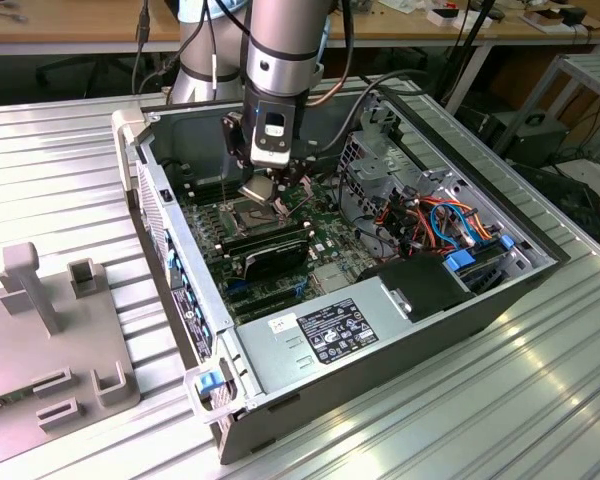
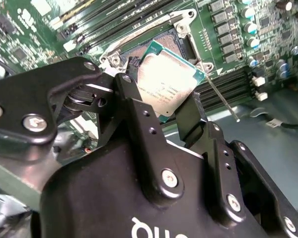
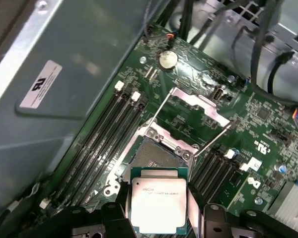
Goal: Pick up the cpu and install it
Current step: 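Place the cpu into insertion slot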
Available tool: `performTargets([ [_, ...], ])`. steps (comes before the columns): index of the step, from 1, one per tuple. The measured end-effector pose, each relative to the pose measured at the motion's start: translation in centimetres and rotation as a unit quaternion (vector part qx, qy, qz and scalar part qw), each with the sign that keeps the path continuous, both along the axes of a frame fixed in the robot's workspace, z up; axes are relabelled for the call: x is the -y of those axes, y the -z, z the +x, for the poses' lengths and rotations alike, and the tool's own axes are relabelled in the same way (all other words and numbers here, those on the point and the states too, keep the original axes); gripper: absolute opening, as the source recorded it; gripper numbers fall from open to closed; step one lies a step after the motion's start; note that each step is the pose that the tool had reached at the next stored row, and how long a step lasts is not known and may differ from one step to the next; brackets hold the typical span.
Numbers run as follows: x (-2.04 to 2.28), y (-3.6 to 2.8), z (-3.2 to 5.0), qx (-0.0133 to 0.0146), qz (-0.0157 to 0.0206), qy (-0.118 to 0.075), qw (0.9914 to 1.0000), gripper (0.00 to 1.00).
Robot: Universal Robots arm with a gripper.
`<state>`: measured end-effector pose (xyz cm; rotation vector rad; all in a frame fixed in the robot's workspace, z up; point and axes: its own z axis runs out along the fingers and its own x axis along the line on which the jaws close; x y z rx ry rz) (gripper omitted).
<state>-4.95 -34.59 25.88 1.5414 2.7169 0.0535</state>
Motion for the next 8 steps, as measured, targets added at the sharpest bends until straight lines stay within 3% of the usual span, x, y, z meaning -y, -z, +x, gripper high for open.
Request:
performTargets([
  [5,0.00,0.07,0.00,0.0000,0.0000,0.047,0.99890,0.55],
  [8,0.00,0.07,0.00,0.0000,0.0000,0.056,0.99841,0.55],
])
